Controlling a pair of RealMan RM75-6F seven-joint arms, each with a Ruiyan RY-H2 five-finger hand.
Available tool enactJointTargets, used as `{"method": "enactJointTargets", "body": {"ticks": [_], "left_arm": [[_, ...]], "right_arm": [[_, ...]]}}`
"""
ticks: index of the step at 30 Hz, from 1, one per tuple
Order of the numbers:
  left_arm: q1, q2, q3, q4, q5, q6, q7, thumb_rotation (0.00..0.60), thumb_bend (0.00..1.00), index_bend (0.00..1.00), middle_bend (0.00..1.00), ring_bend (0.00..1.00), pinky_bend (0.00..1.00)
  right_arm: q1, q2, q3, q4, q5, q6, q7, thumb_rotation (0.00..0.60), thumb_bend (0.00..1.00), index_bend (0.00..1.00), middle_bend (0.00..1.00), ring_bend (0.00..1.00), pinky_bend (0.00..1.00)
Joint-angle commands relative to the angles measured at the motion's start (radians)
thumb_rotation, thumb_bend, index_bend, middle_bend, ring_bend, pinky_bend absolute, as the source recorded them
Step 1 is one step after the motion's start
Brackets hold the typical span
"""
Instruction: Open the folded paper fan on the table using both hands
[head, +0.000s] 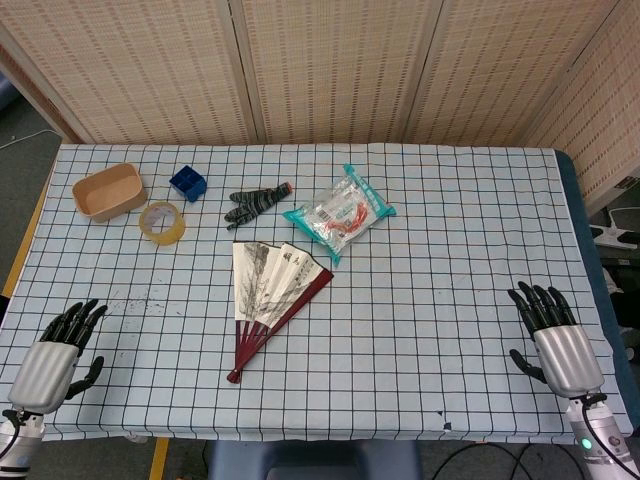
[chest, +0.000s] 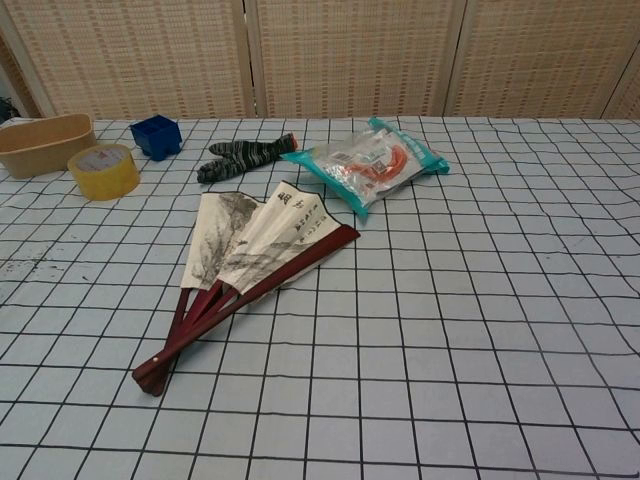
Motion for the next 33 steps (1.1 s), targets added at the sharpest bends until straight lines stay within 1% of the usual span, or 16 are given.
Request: {"method": "enactJointTargets", "body": {"ticks": [1, 5, 7, 11, 13, 15, 16, 18, 23, 27, 33], "left_arm": [[-0.001, -0.001, 0.001, -0.001, 0.002, -0.001, 0.001, 0.6, 0.45, 0.0, 0.0, 0.0, 0.15], [-0.009, -0.006, 0.0, -0.006, 0.007, -0.009, 0.005, 0.6, 0.45, 0.0, 0.0, 0.0, 0.15], [-0.014, -0.01, 0.001, -0.006, 0.012, -0.013, 0.003, 0.6, 0.45, 0.0, 0.0, 0.0, 0.15], [-0.02, -0.016, -0.001, -0.002, 0.018, -0.014, 0.002, 0.6, 0.45, 0.0, 0.0, 0.0, 0.15], [-0.021, -0.018, 0.001, 0.001, 0.021, -0.017, 0.001, 0.6, 0.45, 0.0, 0.0, 0.0, 0.15], [-0.025, -0.019, 0.004, 0.002, 0.021, -0.025, -0.003, 0.6, 0.45, 0.0, 0.0, 0.0, 0.15], [-0.025, -0.017, 0.003, 0.003, 0.016, -0.026, -0.006, 0.6, 0.45, 0.0, 0.0, 0.0, 0.15], [-0.025, -0.013, 0.002, 0.002, 0.009, -0.029, -0.012, 0.6, 0.45, 0.0, 0.0, 0.0, 0.15], [-0.026, -0.008, -0.004, -0.005, -0.006, -0.031, -0.015, 0.6, 0.45, 0.0, 0.0, 0.0, 0.15], [-0.027, -0.005, -0.003, -0.005, -0.012, -0.037, -0.017, 0.6, 0.45, 0.0, 0.0, 0.0, 0.15], [-0.033, -0.007, -0.006, -0.008, -0.033, -0.056, -0.005, 0.6, 0.45, 0.0, 0.0, 0.0, 0.15]], "right_arm": [[0.003, -0.006, 0.001, 0.006, -0.003, -0.001, -0.004, 0.6, 0.17, 0.0, 0.0, 0.0, 0.0], [0.015, -0.049, 0.006, 0.037, -0.028, 0.008, -0.025, 0.6, 0.17, 0.0, 0.0, 0.0, 0.0], [0.041, -0.08, 0.014, 0.053, -0.059, 0.003, -0.033, 0.6, 0.17, 0.0, 0.0, 0.0, 0.0], [0.077, -0.102, 0.027, 0.059, -0.089, -0.013, -0.059, 0.6, 0.17, 0.07, 0.0, 0.0, 0.0], [0.099, -0.11, 0.033, 0.054, -0.112, -0.023, -0.078, 0.6, 0.17, 0.15, 0.0, 0.0, 0.0], [0.16, -0.131, 0.054, 0.031, -0.151, -0.068, -0.138, 0.6, 0.17, 0.28, 0.0, 0.0, 0.0], [0.235, -0.161, 0.08, 0.003, -0.19, -0.134, -0.183, 0.6, 0.17, 0.34, 0.0, 0.0, 0.0], [0.304, -0.206, 0.123, -0.014, -0.151, -0.228, -0.242, 0.6, 0.17, 0.39, 0.0, 0.0, 0.0], [0.41, -0.31, 0.178, 0.006, -0.09, -0.341, -0.303, 0.6, 0.17, 0.46, 0.0, 0.0, 0.0], [0.492, -0.4, 0.221, 0.061, -0.014, -0.428, -0.34, 0.6, 0.17, 0.47, 0.0, 0.0, 0.0], [0.589, -0.507, 0.245, 0.156, 0.07, -0.524, -0.383, 0.6, 0.17, 0.46, 0.0, 0.0, 0.0]]}}
